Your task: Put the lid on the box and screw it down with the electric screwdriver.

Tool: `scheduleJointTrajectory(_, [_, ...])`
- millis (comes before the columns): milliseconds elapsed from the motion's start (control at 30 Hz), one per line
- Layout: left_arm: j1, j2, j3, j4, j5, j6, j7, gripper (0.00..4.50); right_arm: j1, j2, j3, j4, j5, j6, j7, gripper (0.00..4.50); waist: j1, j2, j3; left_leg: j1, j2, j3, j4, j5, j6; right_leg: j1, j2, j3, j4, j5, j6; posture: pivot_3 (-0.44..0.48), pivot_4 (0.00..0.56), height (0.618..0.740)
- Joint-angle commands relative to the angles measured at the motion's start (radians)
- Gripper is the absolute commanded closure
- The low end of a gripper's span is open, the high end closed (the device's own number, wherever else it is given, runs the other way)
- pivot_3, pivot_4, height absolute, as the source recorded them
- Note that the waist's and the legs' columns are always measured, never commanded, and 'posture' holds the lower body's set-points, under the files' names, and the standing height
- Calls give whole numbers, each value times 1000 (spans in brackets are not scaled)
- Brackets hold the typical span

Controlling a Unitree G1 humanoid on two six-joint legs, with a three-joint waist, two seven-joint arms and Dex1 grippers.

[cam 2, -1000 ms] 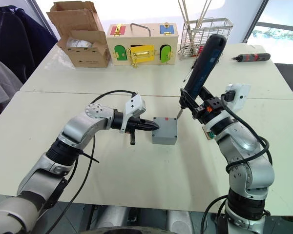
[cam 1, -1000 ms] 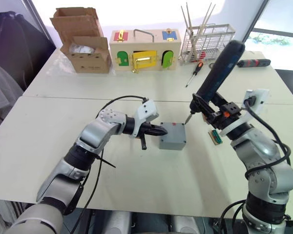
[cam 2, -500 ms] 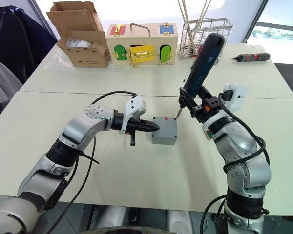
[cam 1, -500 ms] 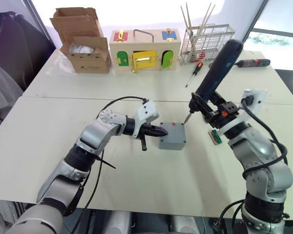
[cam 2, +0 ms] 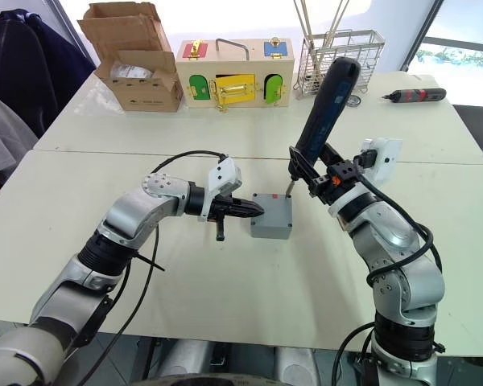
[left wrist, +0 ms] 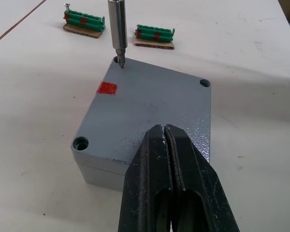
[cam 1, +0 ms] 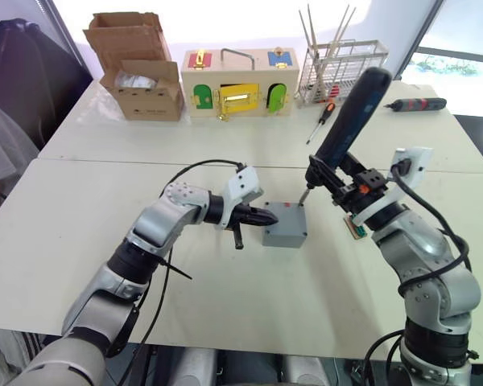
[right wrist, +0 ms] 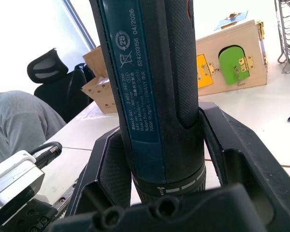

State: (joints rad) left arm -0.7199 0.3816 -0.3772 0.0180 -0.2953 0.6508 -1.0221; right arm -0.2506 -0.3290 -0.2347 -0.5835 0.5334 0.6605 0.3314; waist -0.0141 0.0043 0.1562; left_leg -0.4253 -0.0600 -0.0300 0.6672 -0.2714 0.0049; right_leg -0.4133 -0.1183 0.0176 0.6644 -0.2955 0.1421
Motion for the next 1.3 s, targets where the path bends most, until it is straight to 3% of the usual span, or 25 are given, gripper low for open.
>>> scheduleJointTrajectory(33, [7,-4,8,-14,1,1,3,4500,3,-12,0,-15,-12,-61,4,2624,0,0,0,0,0,0,0,0,0,0,0,0,0,0,0,0,150,739])
scheduleJointTrajectory(633, [20,-4,11,-33,-2,10,12,4500,5,-43,24,20,-22,-94,6,2624,0,0,0,1,0,0,0,0,0,1,0,0,0,0,0,0,150,739])
scheduleJointTrajectory(767, [23,-1,-1,-30,10,10,16,4500,32,-61,86,17,-37,-90,49,2624,0,0,0,1,0,0,0,0,0,2,0,0,-1,0,0,0,150,739])
scheduleJointTrajectory(1133, [44,-15,-2,-22,32,19,54,4500,106,-54,186,65,-106,-153,75,2624,0,-3,-2,13,0,0,-2,-2,2,12,0,0,-2,0,0,0,150,739])
scheduleJointTrajectory(1300, [66,-6,-12,-52,31,34,51,4500,140,-36,216,90,-122,-179,83,2624,-2,-8,-9,20,3,0,-4,-5,9,22,4,0,-14,0,0,0,150,739])
